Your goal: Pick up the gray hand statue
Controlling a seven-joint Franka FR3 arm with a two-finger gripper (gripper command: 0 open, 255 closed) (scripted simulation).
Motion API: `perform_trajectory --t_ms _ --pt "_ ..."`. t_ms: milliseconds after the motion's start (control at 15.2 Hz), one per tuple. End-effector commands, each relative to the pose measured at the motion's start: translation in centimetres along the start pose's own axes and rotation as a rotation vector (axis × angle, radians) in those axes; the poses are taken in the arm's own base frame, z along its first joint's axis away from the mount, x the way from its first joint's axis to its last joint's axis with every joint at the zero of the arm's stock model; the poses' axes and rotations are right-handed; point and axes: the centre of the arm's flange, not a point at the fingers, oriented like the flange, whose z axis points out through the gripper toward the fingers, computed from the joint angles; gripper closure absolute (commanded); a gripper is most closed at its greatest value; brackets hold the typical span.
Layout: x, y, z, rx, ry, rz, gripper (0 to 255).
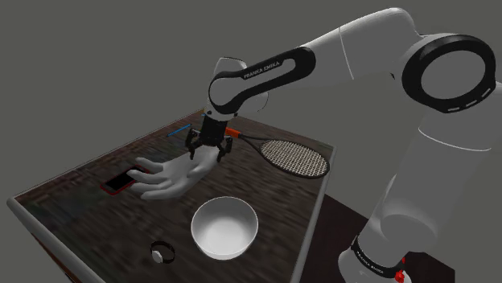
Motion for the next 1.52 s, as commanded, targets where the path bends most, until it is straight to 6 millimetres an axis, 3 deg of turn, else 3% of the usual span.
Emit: perform_trajectory --t_ms 0,330,462,528,1122,1452 --pt "0.4 -0.1 1.0 0.004 0.001 0.007 0" --pt "0.7 0.7 3.8 0.004 0.001 0.007 0" --pt "0.7 0.7 3.8 0.004 0.001 0.007 0" --pt "0.7 0.8 3.9 0.004 0.001 0.007 255" --pt "0.7 0.7 3.8 0.004 0.001 0.007 255" --pt "0.4 0.0 1.3 0.004 0.001 0.007 255"
